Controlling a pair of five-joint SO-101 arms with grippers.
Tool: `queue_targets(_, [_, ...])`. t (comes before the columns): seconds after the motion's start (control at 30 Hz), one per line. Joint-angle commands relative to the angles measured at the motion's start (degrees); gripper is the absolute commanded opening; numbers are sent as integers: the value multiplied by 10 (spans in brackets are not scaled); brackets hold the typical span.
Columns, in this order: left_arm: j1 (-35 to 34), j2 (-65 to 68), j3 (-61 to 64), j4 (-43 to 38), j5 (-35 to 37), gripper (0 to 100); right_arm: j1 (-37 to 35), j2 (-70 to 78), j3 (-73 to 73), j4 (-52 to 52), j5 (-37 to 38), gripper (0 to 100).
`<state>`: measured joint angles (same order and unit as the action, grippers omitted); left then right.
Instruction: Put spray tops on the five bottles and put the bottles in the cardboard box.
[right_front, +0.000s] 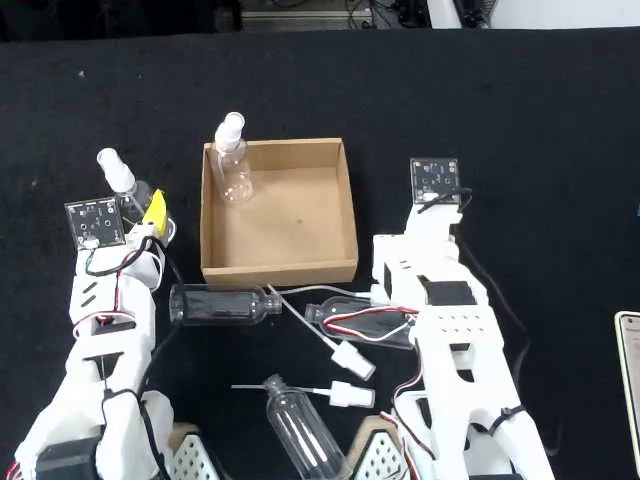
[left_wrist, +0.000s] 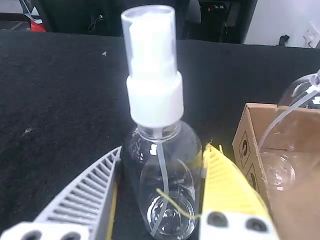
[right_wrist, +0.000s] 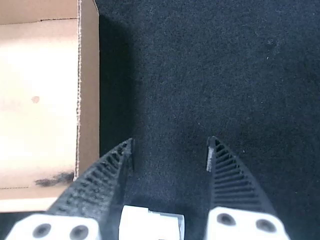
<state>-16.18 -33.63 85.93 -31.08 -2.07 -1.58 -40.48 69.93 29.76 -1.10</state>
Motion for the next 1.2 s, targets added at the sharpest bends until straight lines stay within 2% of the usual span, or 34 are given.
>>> queue_targets(0.0, [-3, -76, -6, 16, -4, 141, -7, -29, -16, 0, 3, 208])
queue_targets(0.07, [-13, -132, -28, 89, -4, 140, -7, -29, -16, 0, 3, 208])
queue_targets(0.17, [-26, -232, -89, 264, 0, 140, -7, -29, -16, 0, 3, 208])
queue_targets(0.27, [-9, -331, -139, 414, -1, 140, -7, -29, -17, 0, 3, 208])
queue_targets(0.4, [29, -434, -158, 505, -4, 139, -7, -29, -16, 0, 3, 208])
queue_targets(0.53, [82, -490, -152, 561, 0, 138, -8, -29, -16, 0, 3, 208])
queue_targets(0.7, [143, -487, -156, 562, 1, 138, -9, -28, -16, 0, 3, 208])
queue_targets(0.97, [187, -402, -96, 403, 1, 137, -8, -29, -16, 0, 3, 208])
queue_targets(1.17, [213, -330, -95, 364, -4, 137, -8, -29, -16, 0, 3, 208])
